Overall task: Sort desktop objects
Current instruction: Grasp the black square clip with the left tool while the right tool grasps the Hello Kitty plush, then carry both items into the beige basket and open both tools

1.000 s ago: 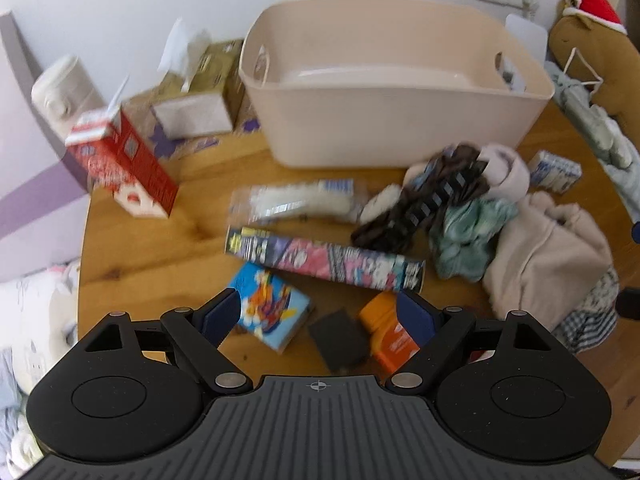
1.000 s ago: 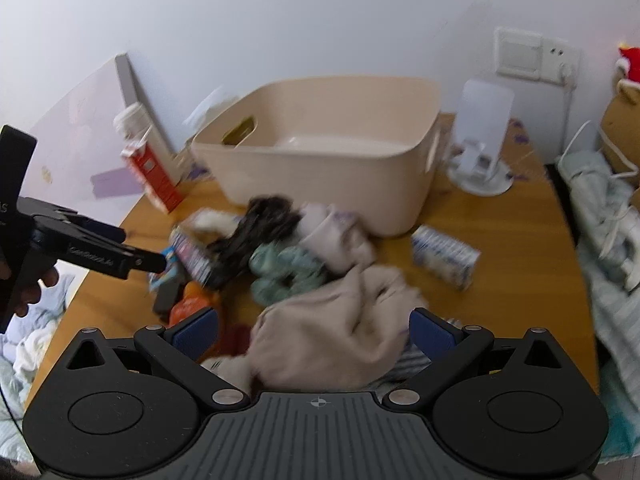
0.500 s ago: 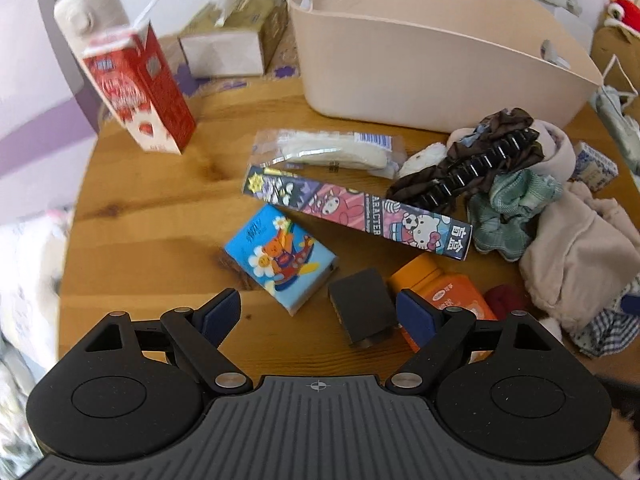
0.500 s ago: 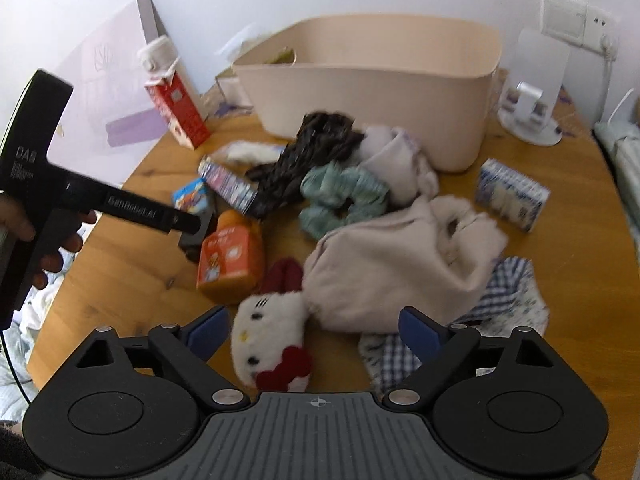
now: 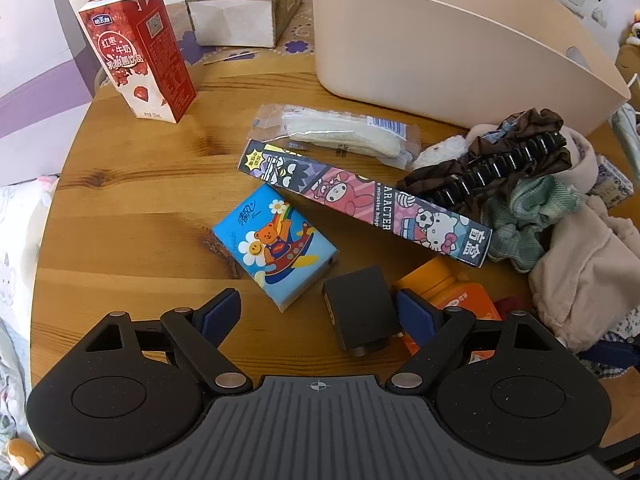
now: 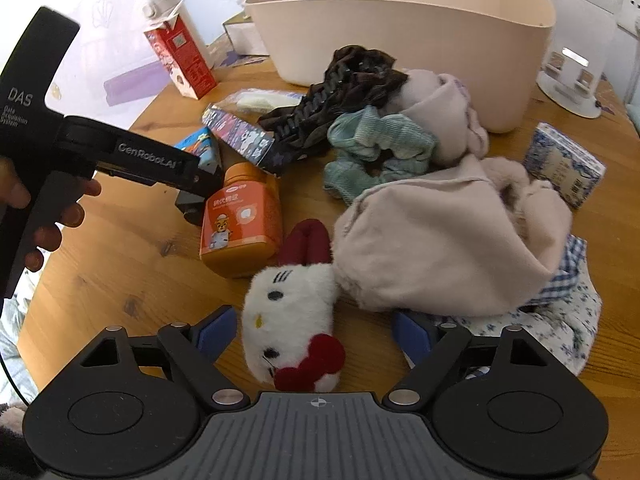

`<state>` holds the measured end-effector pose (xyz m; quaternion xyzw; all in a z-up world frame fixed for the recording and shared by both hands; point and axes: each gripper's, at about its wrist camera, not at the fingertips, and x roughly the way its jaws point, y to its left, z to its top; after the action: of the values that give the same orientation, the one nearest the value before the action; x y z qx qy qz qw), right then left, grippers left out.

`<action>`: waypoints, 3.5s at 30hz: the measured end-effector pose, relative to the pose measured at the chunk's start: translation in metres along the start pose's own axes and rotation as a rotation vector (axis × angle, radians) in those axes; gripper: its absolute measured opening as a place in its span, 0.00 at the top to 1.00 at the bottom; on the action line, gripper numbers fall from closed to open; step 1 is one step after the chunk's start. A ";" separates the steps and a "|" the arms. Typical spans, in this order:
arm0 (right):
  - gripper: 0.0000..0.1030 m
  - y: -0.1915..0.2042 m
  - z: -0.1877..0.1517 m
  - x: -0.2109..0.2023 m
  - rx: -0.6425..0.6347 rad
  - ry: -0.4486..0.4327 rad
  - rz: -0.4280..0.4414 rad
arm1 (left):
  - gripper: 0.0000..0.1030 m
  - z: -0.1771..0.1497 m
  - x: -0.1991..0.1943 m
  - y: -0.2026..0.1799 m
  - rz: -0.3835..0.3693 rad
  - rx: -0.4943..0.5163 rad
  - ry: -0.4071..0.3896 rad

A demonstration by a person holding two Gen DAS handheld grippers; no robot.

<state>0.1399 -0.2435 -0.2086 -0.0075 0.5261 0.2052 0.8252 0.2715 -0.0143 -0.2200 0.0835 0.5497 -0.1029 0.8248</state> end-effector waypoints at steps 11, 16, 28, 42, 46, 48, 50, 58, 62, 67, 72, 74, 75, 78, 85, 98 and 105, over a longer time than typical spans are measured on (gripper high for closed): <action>0.38 0.002 0.003 0.010 -0.035 0.038 0.013 | 0.49 -0.004 0.005 -0.003 -0.025 0.009 0.027; 0.59 0.004 0.003 0.013 -0.032 0.053 0.037 | 0.68 -0.009 0.005 -0.003 -0.034 0.033 0.023; 0.61 0.004 -0.002 0.006 -0.049 0.075 0.103 | 0.69 -0.027 -0.003 0.006 -0.029 0.005 0.032; 0.61 -0.010 0.006 -0.025 -0.066 0.020 0.152 | 0.69 -0.046 -0.042 -0.005 -0.070 0.013 -0.010; 0.61 -0.019 0.014 -0.037 -0.067 -0.017 0.144 | 0.69 -0.048 -0.056 -0.005 -0.084 -0.033 -0.047; 0.61 -0.023 0.018 -0.042 -0.062 -0.034 0.140 | 0.69 -0.047 -0.063 -0.005 -0.090 -0.058 -0.063; 0.61 -0.028 0.021 -0.049 -0.060 -0.052 0.135 | 0.69 -0.045 -0.070 -0.005 -0.092 -0.065 -0.080; 0.61 -0.053 0.036 -0.070 -0.041 -0.117 0.101 | 0.69 -0.026 -0.093 -0.008 -0.086 -0.047 -0.168; 0.61 -0.065 0.049 -0.078 -0.039 -0.153 0.077 | 0.69 -0.008 -0.102 -0.014 -0.089 -0.008 -0.210; 0.61 -0.082 0.068 -0.093 -0.045 -0.210 0.042 | 0.69 0.018 -0.110 -0.027 -0.080 0.044 -0.262; 0.61 -0.098 0.090 -0.106 -0.048 -0.269 0.008 | 0.69 0.039 -0.112 -0.042 -0.076 0.099 -0.293; 0.61 -0.105 0.099 -0.109 -0.043 -0.287 -0.007 | 0.69 0.048 -0.111 -0.047 -0.075 0.105 -0.304; 0.61 -0.108 0.103 -0.110 -0.039 -0.295 -0.013 | 0.69 0.052 -0.111 -0.049 -0.075 0.106 -0.314; 0.61 -0.118 0.114 -0.112 -0.027 -0.319 -0.027 | 0.69 0.066 -0.109 -0.057 -0.076 0.113 -0.331; 0.61 -0.128 0.136 -0.114 -0.009 -0.363 -0.055 | 0.69 0.102 -0.107 -0.077 -0.084 0.149 -0.354; 0.61 -0.129 0.174 -0.096 -0.026 -0.382 -0.075 | 0.69 0.149 -0.078 -0.116 -0.081 0.202 -0.373; 0.61 -0.124 0.185 -0.070 -0.058 -0.328 -0.095 | 0.69 0.163 -0.042 -0.132 -0.057 0.193 -0.300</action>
<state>0.3176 -0.3375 -0.0900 -0.0226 0.3773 0.1794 0.9083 0.3663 -0.1796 -0.1219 0.1303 0.4102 -0.1896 0.8825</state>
